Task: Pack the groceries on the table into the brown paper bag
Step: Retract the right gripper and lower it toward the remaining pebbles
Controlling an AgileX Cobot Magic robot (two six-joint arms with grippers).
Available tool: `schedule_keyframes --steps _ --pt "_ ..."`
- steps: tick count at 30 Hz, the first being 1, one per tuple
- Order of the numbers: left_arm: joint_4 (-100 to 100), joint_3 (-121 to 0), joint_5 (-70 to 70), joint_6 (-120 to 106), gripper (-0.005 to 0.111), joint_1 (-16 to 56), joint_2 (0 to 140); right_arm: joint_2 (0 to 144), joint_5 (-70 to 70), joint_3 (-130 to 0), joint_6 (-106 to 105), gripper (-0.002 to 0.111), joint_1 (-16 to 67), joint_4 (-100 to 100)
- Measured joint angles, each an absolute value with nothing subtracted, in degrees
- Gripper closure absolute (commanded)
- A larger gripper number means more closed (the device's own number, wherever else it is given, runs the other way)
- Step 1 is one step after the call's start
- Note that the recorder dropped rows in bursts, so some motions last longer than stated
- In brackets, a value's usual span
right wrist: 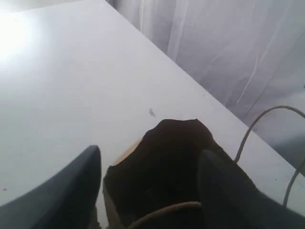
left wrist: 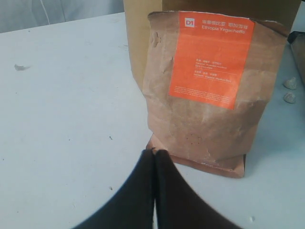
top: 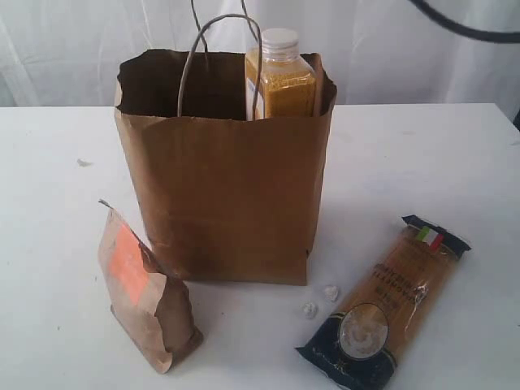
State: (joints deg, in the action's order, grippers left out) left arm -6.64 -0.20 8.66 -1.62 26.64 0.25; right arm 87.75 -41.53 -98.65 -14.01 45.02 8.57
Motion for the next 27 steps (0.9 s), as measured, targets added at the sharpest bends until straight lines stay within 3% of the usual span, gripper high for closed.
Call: schedule_keyframes --steps 7,18,27 --pt "-6.6 -0.2 8.7 -1.6 0.107 26.6 0.3 78.3 -44.6 -92.9 -14.0 0.052 45.0 9.3" --pt "-6.6 -0.2 8.7 -1.6 0.107 26.6 0.3 51.7 -45.2 -65.9 -13.1 0.052 45.0 10.2" --pt "-6.6 -0.2 8.7 -1.6 0.107 26.6 0.3 46.5 -43.4 -44.3 -10.4 0.052 45.0 13.3"
